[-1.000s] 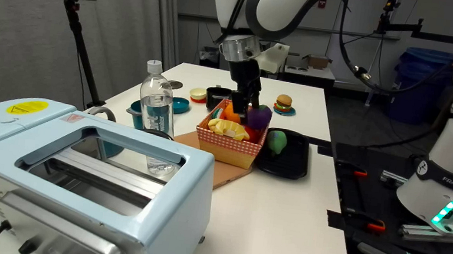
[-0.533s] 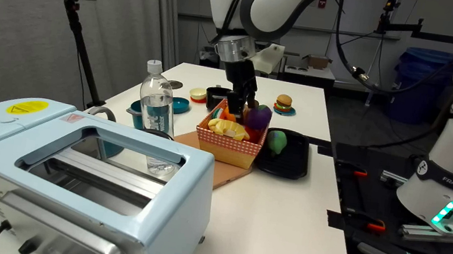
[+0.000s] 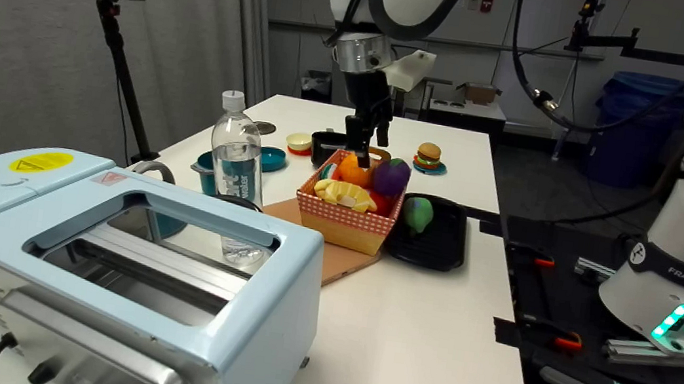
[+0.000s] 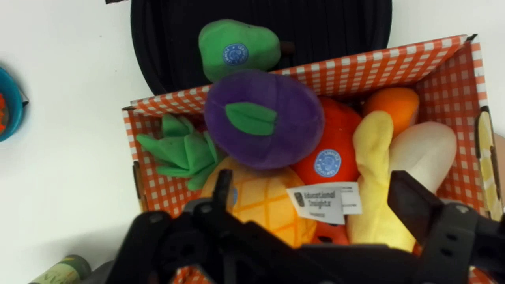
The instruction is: Pick up the purple fruit plush toy from the basket and put it on the black tray
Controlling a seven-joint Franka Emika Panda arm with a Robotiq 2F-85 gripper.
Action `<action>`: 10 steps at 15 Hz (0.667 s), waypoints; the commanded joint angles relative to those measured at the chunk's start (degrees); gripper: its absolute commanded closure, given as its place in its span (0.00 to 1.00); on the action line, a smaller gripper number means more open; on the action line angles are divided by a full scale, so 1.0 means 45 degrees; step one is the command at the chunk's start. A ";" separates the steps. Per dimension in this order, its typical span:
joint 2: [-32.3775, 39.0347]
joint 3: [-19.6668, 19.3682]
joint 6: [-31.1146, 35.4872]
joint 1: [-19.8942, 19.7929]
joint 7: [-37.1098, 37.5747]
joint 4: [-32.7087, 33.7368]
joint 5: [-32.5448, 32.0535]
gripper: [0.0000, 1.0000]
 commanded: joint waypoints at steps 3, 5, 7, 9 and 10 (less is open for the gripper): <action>-0.0761 -0.0466 -0.0081 -0.0556 -0.0328 -0.0998 0.0067 0.00; -0.0664 -0.0548 -0.0128 -0.0633 -0.0364 -0.1222 0.0020 0.00; -0.0521 -0.0509 -0.0084 -0.0570 -0.0322 -0.1492 -0.0099 0.00; -0.0411 -0.0384 -0.0058 -0.0444 -0.0250 -0.1769 -0.0148 0.00; -0.0347 -0.0296 -0.0040 -0.0375 -0.0197 -0.1855 -0.0160 0.00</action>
